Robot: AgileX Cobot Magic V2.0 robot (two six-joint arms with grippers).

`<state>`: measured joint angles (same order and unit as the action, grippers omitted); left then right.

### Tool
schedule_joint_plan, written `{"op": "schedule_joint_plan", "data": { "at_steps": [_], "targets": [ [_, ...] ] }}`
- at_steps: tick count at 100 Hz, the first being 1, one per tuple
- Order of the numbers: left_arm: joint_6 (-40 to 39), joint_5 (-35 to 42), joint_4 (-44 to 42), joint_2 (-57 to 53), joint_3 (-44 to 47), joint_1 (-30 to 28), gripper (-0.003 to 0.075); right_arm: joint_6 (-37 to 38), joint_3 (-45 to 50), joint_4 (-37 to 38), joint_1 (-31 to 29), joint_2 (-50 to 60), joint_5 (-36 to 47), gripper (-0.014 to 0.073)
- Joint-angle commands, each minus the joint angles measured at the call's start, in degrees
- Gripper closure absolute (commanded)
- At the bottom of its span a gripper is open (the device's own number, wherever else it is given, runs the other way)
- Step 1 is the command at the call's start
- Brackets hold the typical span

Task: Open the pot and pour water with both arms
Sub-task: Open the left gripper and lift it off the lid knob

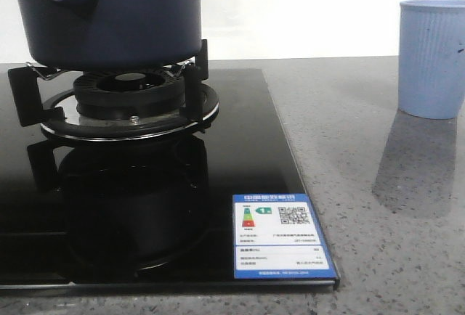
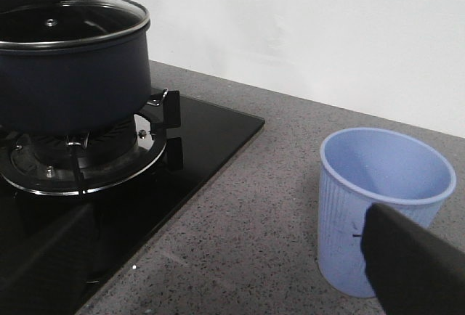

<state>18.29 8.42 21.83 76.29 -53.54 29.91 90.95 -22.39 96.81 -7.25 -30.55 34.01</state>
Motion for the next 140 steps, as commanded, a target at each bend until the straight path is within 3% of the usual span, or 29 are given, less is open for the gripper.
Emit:
{"op": "schedule_joint_plan", "data": {
  "at_steps": [1, 69, 86, 98, 113, 116, 128, 140],
  "targets": [
    [0.0, 5.8, 0.0, -1.6, -2.3, 0.3, 0.0272, 0.1, -1.4, -1.9, -0.4, 0.1, -0.2, -0.0076],
    [0.0, 0.8, -3.8, -20.3, -2.3, -3.5, 0.0254, 0.1, -1.4, -2.7, -0.4, 0.1, -2.5, -0.0076],
    [0.2, 0.8, -7.8, -24.7, -2.3, -3.5, 0.0265, 0.1, -1.7, -7.8, 0.3, 0.1, -5.5, -0.0057],
    [0.2, -1.0, -10.7, -27.9, -2.3, -3.5, 0.0388, 0.1, -3.3, -9.1, 0.5, 0.1, -6.4, 0.0116],
    [0.2, -6.5, -13.0, -31.1, -2.3, -5.8, 0.0703, 0.1, -6.7, -9.4, 0.5, 0.1, -8.3, 0.0564],
    [0.2, -7.8, -13.1, -31.8, -2.3, -6.6, 0.0734, 0.1, -7.2, -9.4, 0.5, 0.1, -8.7, 0.0667],
    [0.2, -13.4, -12.9, -34.6, -1.9, -11.4, 0.0736, 0.1, -8.8, -9.7, 0.5, 0.2, -10.4, 0.0654],
    [0.2, -13.4, -9.8, -40.3, 2.8, -16.9, 0.0736, 0.1, -7.9, -9.7, 0.5, 2.3, -9.1, 0.0654]
  ]
}}
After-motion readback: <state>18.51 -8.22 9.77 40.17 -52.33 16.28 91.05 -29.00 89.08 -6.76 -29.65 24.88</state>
